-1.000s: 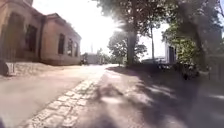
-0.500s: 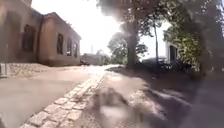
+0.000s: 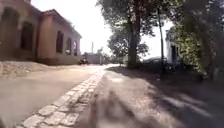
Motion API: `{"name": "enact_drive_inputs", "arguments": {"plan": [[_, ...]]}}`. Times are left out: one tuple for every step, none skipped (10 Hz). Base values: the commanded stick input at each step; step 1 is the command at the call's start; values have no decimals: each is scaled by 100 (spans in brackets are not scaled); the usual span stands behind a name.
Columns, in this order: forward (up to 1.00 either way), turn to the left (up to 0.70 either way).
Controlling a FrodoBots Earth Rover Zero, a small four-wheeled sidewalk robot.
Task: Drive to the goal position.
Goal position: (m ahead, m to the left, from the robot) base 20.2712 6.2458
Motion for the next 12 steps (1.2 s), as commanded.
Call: {"name": "enact_drive_inputs", "arguments": {"plan": [[85, 0], [85, -6], [85, -30], [85, -33], [85, -14], [85, 0], [85, 0], [85, 0], [85, 0], [85, 0], [85, 0], [85, 0]]}}
